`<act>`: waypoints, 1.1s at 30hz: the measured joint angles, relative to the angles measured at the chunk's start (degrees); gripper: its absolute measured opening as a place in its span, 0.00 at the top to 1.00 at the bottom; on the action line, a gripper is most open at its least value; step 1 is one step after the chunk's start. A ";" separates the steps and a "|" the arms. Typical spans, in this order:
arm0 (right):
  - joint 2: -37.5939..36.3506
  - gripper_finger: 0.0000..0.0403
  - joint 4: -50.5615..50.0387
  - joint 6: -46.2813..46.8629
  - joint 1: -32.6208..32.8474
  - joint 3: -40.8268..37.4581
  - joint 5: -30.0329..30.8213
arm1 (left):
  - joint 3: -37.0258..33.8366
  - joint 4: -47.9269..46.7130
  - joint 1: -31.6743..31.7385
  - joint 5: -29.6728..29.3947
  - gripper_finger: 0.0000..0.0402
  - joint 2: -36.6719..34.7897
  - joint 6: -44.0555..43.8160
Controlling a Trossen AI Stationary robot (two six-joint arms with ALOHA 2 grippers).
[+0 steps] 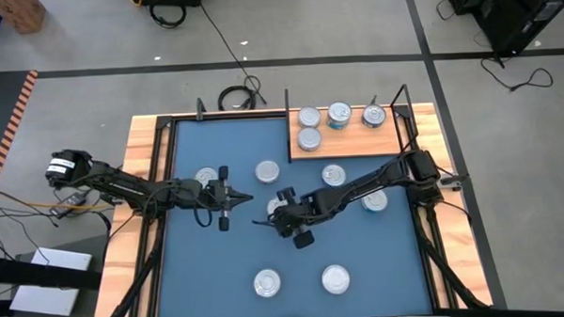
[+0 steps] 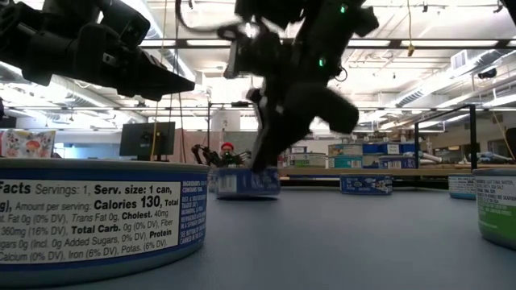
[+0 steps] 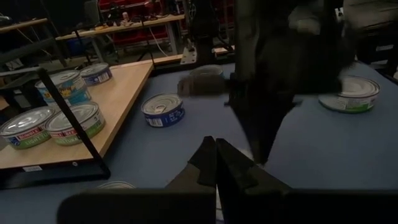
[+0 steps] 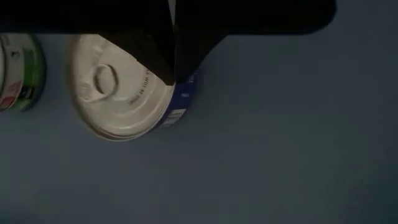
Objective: Stack canned seafood by type on shelf
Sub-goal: Stack the left blue tuna can on to the blue tuna can on the shelf
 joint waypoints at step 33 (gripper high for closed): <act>-3.42 1.00 8.08 41.76 -11.04 0.26 -37.74 | 0.00 -0.26 0.00 0.00 1.00 0.02 -0.48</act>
